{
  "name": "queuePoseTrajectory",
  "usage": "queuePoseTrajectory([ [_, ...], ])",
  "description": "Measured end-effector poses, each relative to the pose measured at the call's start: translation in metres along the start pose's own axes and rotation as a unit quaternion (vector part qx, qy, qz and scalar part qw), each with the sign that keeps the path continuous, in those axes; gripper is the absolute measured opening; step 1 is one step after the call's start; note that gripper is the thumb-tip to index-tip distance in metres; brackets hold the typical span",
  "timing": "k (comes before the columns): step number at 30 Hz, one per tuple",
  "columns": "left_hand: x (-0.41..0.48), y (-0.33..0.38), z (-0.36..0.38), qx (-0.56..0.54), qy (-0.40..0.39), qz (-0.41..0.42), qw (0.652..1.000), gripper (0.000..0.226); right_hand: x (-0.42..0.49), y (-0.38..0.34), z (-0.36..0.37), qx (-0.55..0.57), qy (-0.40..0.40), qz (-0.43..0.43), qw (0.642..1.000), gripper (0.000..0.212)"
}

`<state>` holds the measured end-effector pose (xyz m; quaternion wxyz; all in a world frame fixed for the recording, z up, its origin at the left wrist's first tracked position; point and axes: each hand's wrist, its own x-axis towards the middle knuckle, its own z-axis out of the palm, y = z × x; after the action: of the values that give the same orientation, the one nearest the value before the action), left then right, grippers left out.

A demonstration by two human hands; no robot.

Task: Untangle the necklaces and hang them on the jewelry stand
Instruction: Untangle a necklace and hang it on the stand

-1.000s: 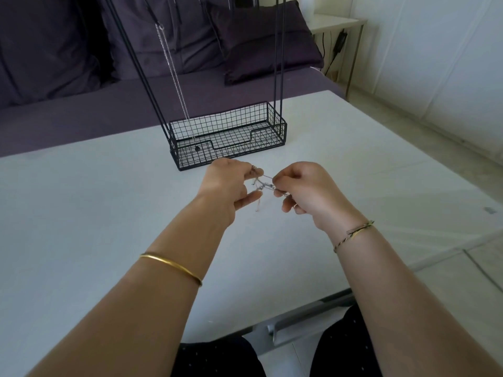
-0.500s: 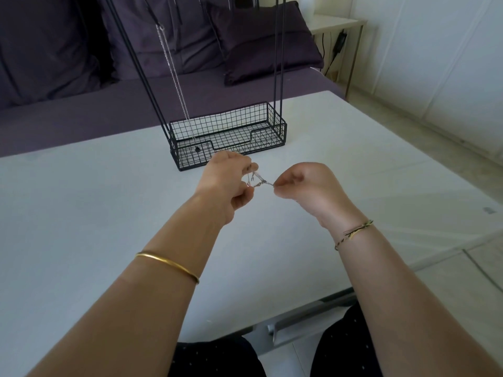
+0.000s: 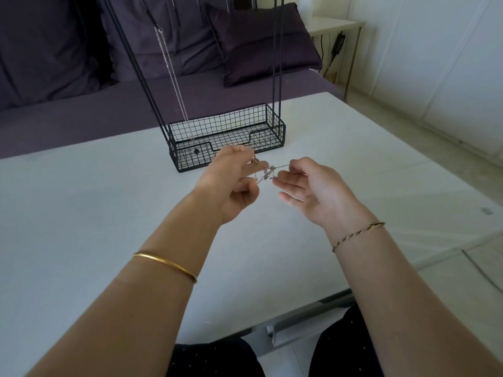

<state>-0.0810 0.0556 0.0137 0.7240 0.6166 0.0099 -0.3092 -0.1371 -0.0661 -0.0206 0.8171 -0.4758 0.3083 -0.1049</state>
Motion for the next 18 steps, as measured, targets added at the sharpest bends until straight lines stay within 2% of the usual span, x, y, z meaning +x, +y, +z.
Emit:
queuePoseTrajectory([
  [5, 0.000, 0.001, -0.007, -0.044, -0.018, -0.010, 0.999, 0.023, -0.001, -0.001, -0.003, 0.125, 0.017, 0.017, 0.992, 0.016],
  [6, 0.000, 0.001, -0.008, -0.045, -0.021, -0.010, 0.999, 0.024, -0.001, -0.001, -0.004, 0.087, 0.029, 0.001, 0.996, 0.015],
  [8, 0.000, 0.001, -0.008, -0.037, -0.026, -0.009, 0.999, 0.025, 0.000, 0.003, -0.003, -0.089, 0.065, -0.058, 0.992, 0.009],
  [10, -0.001, 0.001, -0.007, -0.032, -0.028, -0.007, 0.999, 0.025, -0.002, 0.005, 0.000, -0.240, 0.083, -0.140, 0.957, 0.005],
  [12, -0.001, 0.001, -0.005, -0.035, -0.033, -0.005, 0.999, 0.023, -0.004, 0.005, 0.003, -0.288, 0.067, -0.169, 0.940, 0.009],
  [14, -0.002, 0.001, -0.004, -0.042, -0.041, -0.004, 0.998, 0.022, -0.008, 0.004, 0.006, -0.315, 0.034, -0.123, 0.941, 0.015],
  [16, -0.002, 0.001, -0.002, -0.049, -0.047, -0.003, 0.998, 0.022, -0.011, 0.007, 0.010, -0.350, -0.014, -0.033, 0.936, 0.033],
  [18, -0.003, 0.000, -0.001, -0.051, -0.055, 0.000, 0.997, 0.022, -0.011, 0.012, 0.015, -0.318, -0.072, 0.049, 0.944, 0.043],
])
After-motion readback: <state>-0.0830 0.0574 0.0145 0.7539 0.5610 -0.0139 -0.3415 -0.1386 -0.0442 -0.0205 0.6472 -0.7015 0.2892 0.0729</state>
